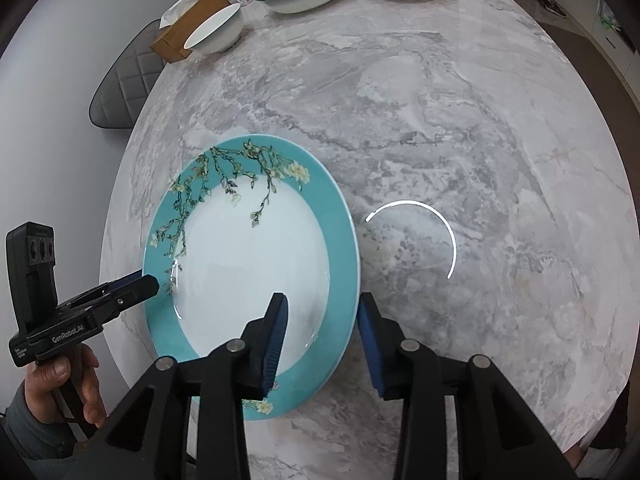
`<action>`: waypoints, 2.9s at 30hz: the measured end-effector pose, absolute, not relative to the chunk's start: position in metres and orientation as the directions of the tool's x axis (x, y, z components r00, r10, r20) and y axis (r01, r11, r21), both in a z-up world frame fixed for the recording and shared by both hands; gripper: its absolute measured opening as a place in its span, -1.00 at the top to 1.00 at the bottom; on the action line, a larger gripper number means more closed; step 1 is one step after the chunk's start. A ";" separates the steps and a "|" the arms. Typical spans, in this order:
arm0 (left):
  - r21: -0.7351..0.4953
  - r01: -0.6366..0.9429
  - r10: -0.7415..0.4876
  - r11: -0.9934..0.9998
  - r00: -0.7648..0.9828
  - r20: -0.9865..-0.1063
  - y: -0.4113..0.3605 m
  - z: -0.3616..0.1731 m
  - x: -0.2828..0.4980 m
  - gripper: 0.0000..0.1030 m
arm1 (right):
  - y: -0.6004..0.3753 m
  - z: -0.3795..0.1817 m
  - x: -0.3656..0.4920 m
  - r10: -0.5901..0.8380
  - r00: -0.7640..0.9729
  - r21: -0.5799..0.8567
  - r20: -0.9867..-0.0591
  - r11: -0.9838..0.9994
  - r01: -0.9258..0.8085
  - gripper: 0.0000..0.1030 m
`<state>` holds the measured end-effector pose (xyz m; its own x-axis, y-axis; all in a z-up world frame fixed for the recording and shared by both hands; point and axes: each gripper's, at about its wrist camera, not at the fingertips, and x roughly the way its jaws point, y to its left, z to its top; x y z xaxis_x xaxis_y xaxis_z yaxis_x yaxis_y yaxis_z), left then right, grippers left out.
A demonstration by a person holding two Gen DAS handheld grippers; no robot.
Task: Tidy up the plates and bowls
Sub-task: 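Move the left gripper to the large white bowl rim, then close the left gripper on the large white bowl rim and lift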
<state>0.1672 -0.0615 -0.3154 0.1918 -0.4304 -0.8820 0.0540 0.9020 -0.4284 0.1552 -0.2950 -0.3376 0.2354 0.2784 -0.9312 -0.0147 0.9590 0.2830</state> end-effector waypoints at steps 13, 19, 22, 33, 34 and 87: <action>-0.452 0.080 -0.456 0.888 0.268 -0.849 -0.029 -0.252 0.197 -0.99 | -0.340 -0.281 0.157 0.363 0.429 0.444 -0.827 0.890 0.103 -1.00; -0.344 0.148 -0.374 0.927 0.419 -0.828 -0.050 -0.212 0.247 -0.99 | -0.341 -0.262 0.209 0.400 0.464 0.468 -0.790 0.883 0.036 -1.00; -0.364 0.134 -0.386 0.921 0.429 -0.817 -0.066 -0.205 0.282 -0.99 | -0.349 -0.260 0.247 0.443 0.476 0.523 -0.760 0.851 0.042 -1.00; -0.369 0.004 -0.350 0.929 0.331 -0.876 -0.116 -0.251 0.447 -0.99 | -0.350 -0.266 0.399 0.511 0.430 0.583 -0.744 0.811 0.044 -0.98; -0.360 0.004 -0.341 0.933 0.333 -0.879 -0.119 -0.254 0.458 -0.99 | -0.349 -0.268 0.413 0.501 0.424 0.573 -0.755 0.818 0.053 -0.95; -0.285 -0.204 -0.230 0.937 0.259 -0.938 -0.159 -0.349 0.610 0.75 | -0.316 -0.342 0.617 0.260 0.179 0.234 -0.949 0.960 -0.156 0.86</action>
